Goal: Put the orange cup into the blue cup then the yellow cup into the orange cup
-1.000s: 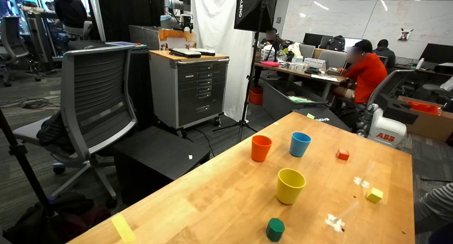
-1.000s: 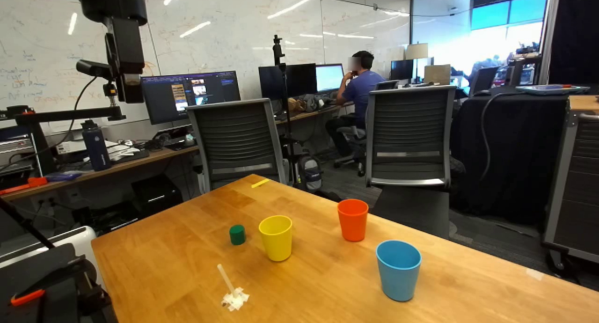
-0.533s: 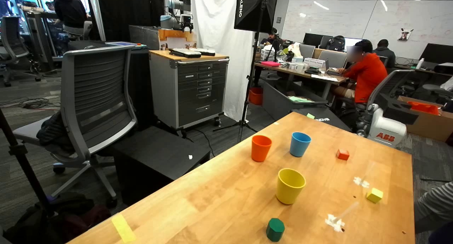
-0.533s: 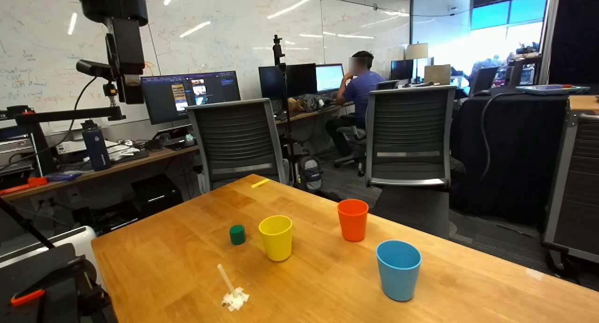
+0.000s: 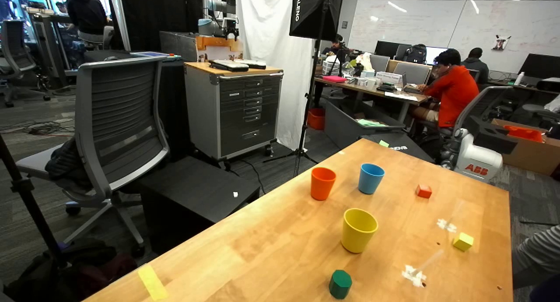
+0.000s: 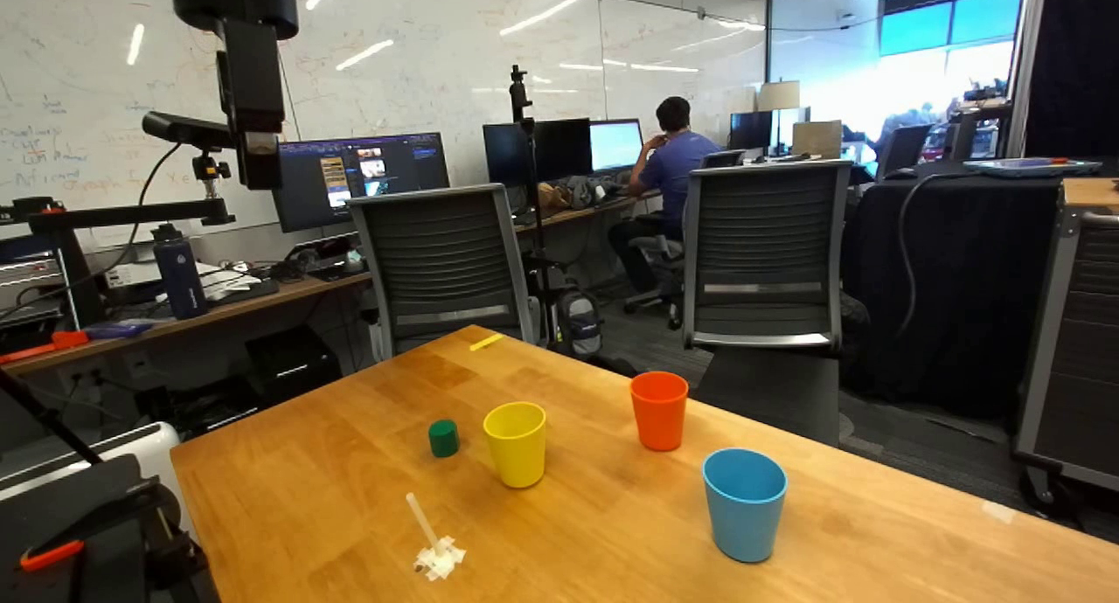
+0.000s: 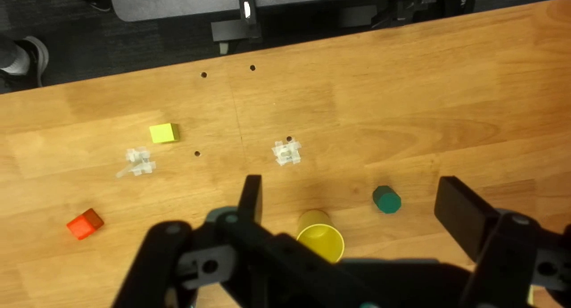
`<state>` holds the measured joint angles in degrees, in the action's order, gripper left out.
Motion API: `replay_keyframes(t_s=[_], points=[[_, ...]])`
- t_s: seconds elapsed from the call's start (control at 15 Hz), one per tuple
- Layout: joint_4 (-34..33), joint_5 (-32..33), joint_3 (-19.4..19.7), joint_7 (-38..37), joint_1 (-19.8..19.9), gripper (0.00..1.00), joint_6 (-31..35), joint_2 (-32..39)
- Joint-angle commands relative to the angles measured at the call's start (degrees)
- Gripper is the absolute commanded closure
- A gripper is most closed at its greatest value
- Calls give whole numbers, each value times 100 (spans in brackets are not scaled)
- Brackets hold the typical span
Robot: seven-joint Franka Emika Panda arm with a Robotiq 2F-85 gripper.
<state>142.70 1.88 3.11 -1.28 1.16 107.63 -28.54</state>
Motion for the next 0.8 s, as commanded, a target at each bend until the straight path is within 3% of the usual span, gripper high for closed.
replay_keyframes(t_s=[0.0,0.4,0.73], points=[[-411,29,24,21,153,0,-143,313],[-732,-8,162,-232,443,0,-121,840],[-1649,-96,274,-421,545,0,-163,1818]])
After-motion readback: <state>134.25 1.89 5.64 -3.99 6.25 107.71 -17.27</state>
